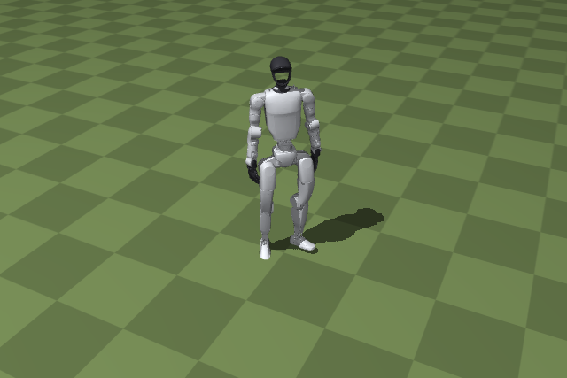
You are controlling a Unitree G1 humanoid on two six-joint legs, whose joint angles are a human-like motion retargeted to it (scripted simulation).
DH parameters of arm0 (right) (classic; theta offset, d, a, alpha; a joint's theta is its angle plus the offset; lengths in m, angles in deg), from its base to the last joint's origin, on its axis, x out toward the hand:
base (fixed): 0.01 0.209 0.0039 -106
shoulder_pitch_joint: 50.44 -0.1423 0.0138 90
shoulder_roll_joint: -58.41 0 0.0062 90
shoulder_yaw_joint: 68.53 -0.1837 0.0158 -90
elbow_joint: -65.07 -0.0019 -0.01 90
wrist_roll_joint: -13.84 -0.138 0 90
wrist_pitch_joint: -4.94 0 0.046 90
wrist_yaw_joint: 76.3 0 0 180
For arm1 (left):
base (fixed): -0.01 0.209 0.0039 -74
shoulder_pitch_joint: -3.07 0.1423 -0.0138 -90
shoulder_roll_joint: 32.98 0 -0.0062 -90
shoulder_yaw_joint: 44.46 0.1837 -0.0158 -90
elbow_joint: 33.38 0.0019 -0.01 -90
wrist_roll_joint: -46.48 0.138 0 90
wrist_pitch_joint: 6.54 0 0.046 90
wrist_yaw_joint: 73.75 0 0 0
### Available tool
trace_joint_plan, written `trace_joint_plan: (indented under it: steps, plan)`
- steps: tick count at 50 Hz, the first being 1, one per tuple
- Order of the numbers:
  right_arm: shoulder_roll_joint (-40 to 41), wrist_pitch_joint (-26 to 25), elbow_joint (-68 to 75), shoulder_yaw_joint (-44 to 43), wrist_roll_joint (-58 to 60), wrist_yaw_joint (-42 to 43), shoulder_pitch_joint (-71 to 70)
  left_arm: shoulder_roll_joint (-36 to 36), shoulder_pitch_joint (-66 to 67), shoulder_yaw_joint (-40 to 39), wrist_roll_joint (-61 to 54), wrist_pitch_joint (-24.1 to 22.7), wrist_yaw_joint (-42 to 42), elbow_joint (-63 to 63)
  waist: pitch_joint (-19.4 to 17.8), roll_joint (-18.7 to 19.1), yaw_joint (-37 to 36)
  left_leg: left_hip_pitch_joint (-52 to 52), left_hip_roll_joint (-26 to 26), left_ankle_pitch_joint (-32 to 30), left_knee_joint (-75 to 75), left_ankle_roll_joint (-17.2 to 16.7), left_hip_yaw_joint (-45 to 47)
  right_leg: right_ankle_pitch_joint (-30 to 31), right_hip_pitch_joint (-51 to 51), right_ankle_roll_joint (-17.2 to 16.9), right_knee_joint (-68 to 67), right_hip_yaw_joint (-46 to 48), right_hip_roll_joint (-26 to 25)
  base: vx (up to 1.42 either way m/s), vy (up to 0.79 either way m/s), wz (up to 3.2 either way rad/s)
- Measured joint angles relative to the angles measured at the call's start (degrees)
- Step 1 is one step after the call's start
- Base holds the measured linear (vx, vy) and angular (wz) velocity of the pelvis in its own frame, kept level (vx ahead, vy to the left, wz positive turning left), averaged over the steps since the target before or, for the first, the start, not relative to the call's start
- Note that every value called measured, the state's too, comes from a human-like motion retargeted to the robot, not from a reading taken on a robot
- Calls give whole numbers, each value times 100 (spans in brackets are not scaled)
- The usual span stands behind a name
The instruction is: In place motions
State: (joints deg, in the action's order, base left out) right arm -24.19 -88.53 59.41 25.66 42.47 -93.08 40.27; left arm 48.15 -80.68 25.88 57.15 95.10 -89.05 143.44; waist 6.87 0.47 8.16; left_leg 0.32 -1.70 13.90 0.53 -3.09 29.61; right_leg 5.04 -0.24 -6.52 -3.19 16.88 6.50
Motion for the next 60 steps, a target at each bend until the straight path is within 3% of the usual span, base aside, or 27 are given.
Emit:
trace_joint_plan:
  steps: [60]
  plan:
    - [42, 111, -9, -19, -89, -42, -3, -70, -40, 50, 37, -21, -66, 17, 35, 25, -18, -24, 59, 117, 6, 50, 33, 5, 42, -84, -11, -4, 54, 0, 0, 0]
